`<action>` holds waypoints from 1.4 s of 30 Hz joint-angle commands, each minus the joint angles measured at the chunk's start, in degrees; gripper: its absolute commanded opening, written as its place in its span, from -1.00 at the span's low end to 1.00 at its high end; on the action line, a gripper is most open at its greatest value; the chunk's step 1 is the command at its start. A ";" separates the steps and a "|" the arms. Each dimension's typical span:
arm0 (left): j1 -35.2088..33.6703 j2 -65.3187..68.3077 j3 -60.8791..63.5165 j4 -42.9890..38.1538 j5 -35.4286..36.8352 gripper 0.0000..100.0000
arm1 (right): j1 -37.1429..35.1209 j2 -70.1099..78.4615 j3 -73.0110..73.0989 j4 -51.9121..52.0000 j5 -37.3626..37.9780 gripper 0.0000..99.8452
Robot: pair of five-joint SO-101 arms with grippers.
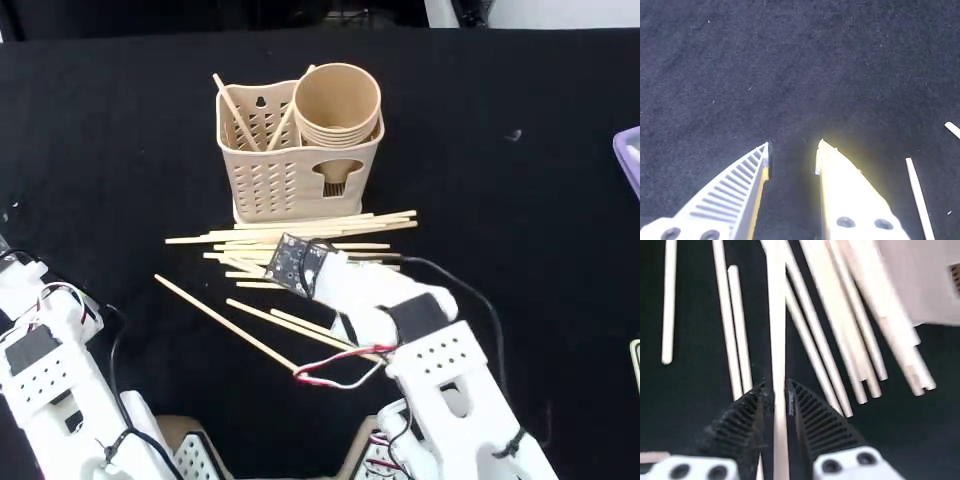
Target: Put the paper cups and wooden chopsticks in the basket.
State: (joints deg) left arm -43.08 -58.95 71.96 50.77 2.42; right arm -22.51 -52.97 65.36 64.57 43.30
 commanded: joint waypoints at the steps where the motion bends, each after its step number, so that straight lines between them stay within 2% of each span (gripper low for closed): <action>1: 0.75 -0.97 -2.15 0.26 0.35 -0.67 | 0.09 -1.54 3.91 -1.93 2.29 -0.98; 5: 0.75 -0.97 -2.15 0.26 0.35 -0.67 | 2.55 -1.54 11.03 -6.77 6.33 -0.98; 9: 0.75 -0.97 -2.15 0.26 0.35 -0.67 | 4.84 -1.54 13.58 -8.00 7.30 -0.98; 13: 0.75 -0.97 -2.15 0.26 0.35 -0.67 | 5.01 -1.54 13.76 -7.74 5.80 -0.97; 19: 0.75 -0.97 -2.15 0.26 0.35 -0.67 | 4.84 -1.54 13.76 -7.65 2.90 -0.70; 27: 0.75 -0.97 -2.15 0.09 0.35 -0.67 | 4.75 -1.45 11.56 -7.82 0.88 -0.72; 29: 0.75 -0.97 -2.15 0.09 0.35 -0.67 | 3.34 -1.45 9.80 -6.77 -1.67 -0.72; 34: 0.75 -0.97 -2.15 0.09 0.35 -0.67 | -6.07 2.59 6.46 -4.04 -6.86 -0.72; 42: 0.75 -0.97 -2.15 0.26 0.35 -0.67 | -6.68 21.49 2.33 -13.54 -7.65 -0.72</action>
State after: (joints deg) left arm -43.08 -58.95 71.96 50.77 2.42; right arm -28.22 -37.67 71.43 54.20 36.00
